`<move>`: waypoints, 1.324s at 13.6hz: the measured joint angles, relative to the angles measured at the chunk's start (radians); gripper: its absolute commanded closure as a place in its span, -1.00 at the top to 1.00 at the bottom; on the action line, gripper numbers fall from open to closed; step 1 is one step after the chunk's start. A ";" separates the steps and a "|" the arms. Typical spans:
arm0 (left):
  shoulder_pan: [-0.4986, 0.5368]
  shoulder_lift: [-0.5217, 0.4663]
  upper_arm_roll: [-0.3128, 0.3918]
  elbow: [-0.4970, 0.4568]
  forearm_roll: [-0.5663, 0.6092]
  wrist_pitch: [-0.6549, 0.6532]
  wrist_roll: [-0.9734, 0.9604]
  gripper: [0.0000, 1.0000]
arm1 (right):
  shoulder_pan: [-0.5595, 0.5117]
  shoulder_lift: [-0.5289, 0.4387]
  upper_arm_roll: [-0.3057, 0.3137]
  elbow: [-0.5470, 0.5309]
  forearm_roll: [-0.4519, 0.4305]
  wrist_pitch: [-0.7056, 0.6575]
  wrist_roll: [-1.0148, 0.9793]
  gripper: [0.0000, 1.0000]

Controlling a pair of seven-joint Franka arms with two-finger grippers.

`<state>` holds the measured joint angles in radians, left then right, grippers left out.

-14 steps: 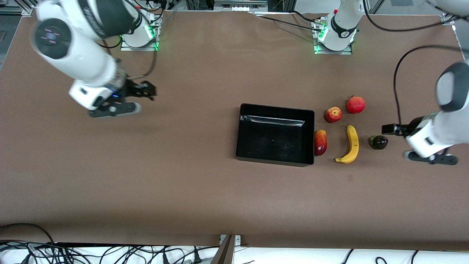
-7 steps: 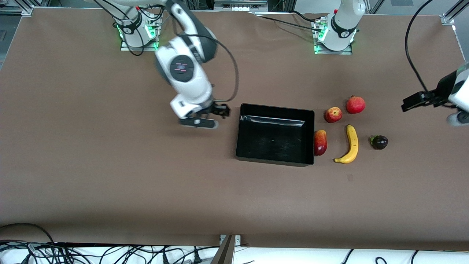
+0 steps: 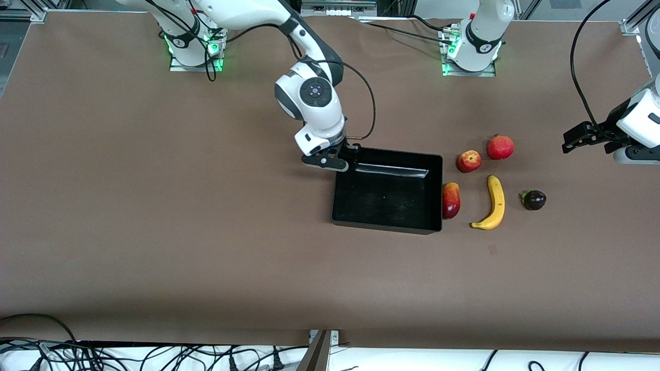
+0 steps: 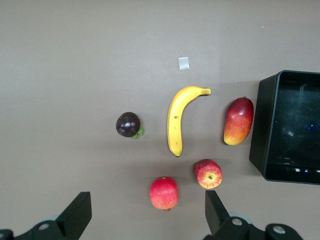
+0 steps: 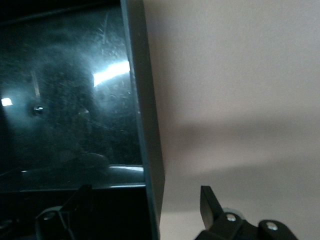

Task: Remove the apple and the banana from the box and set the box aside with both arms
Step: 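Grasp the black tray rim with the right gripper, then drag the tray with the right gripper away from the fruits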

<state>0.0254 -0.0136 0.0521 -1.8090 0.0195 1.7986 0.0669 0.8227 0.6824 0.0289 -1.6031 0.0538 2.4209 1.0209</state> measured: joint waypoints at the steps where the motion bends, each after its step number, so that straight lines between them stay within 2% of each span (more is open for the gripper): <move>1: -0.001 -0.004 -0.003 0.006 0.000 -0.014 -0.003 1.00 | 0.000 0.013 -0.002 0.001 -0.017 0.002 0.000 0.05; 3: -0.004 -0.011 -0.011 0.018 0.000 -0.039 -0.021 1.00 | 0.000 0.029 -0.009 0.003 -0.039 0.003 0.000 -0.75; 4: -0.005 -0.011 -0.015 0.020 0.000 -0.044 -0.032 1.00 | 0.000 0.034 -0.010 0.004 -0.043 0.003 0.000 -1.00; 10: -0.007 -0.010 -0.018 0.026 0.000 -0.078 -0.049 1.00 | -0.010 0.032 -0.026 0.017 -0.048 -0.007 -0.042 -1.00; 13: -0.008 -0.010 -0.026 0.035 0.000 -0.085 -0.052 1.00 | -0.035 -0.006 -0.075 0.036 -0.050 -0.117 -0.141 -1.00; 18: -0.011 -0.010 -0.049 0.035 0.000 -0.093 -0.060 1.00 | -0.181 -0.125 -0.104 0.039 -0.047 -0.297 -0.410 -1.00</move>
<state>0.0148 -0.0238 0.0033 -1.7736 0.0194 1.7059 0.0067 0.6419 0.5573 -0.0746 -1.5639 0.0071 2.1235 0.6113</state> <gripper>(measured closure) 0.000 0.965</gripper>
